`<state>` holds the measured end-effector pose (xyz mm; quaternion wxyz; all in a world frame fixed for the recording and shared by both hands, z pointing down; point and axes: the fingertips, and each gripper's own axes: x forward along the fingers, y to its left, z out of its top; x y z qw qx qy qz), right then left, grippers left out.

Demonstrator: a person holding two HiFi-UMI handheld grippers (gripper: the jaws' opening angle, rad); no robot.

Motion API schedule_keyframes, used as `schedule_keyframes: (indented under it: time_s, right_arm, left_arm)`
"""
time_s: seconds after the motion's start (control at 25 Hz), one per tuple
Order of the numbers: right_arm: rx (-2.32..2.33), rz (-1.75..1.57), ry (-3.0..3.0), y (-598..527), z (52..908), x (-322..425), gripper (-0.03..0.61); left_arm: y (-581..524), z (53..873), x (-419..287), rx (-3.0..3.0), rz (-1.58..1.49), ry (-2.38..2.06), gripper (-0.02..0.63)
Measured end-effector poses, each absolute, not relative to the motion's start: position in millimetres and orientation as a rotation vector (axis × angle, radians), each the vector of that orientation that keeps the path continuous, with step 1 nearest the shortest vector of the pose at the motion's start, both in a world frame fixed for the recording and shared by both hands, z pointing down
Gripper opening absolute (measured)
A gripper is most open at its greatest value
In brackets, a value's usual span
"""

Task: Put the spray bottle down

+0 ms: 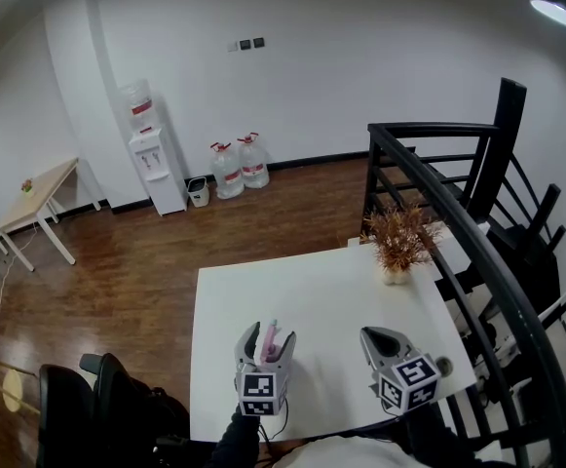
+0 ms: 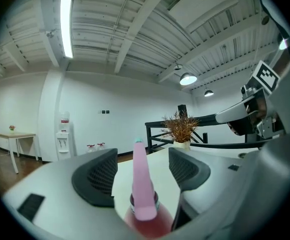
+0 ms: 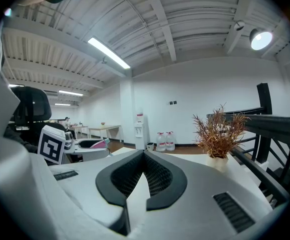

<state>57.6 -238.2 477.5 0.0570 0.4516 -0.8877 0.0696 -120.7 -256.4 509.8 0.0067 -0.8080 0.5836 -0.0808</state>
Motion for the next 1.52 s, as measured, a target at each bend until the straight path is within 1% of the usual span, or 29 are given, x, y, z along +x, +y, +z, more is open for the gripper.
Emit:
schedule_keyframes:
  time_s: [0.52, 0.56, 0.6, 0.68, 0.72, 0.76, 0.8, 0.84, 1.2, 1.52]
  right_arm:
    - [1.355, 0.208, -2.702, -237, 478, 52, -0.026]
    - [1.353, 0.205, -2.703, -237, 477, 51, -0.026]
    - [1.352, 0.203, -2.705, -237, 477, 51, -0.026]
    - [1.353, 0.203, -2.708, -236, 476, 51, -0.026]
    - [1.352, 0.204, -2.709, -235, 476, 51, -0.026]
    - [1.350, 0.206, -2.711, -234, 476, 51, -0.026]
    - [1.346, 0.207, -2.713, -232, 476, 51, -0.026]
    - [1.341, 0.209, -2.716, -230, 476, 51, -0.026]
    - [1.270, 0.229, -2.780, -215, 474, 40, -0.026]
    - [1.248, 0.206, -2.811, -210, 468, 35, -0.029]
  left_arm:
    - [-221, 476, -136, -2.527, -0.181, 1.908, 0.304]
    - [-218, 473, -139, -2.503, -0.180, 1.931, 0.287]
    - [-214, 469, -142, -2.477, -0.178, 1.956, 0.249]
    - [-205, 464, -148, -2.447, -0.163, 1.991, 0.130]
    - [-201, 463, -148, -2.454, -0.151, 1.994, 0.104]
    - [-197, 463, -148, -2.474, -0.140, 1.989, 0.039]
    - [-193, 463, -145, -2.502, -0.136, 1.978, 0.002]
    - [-189, 464, -142, -2.537, -0.137, 1.959, -0.006]
    - [-163, 482, -79, -2.837, -0.245, 1.579, -0.006]
    - [-161, 494, -44, -2.940, -0.301, 1.428, -0.006]
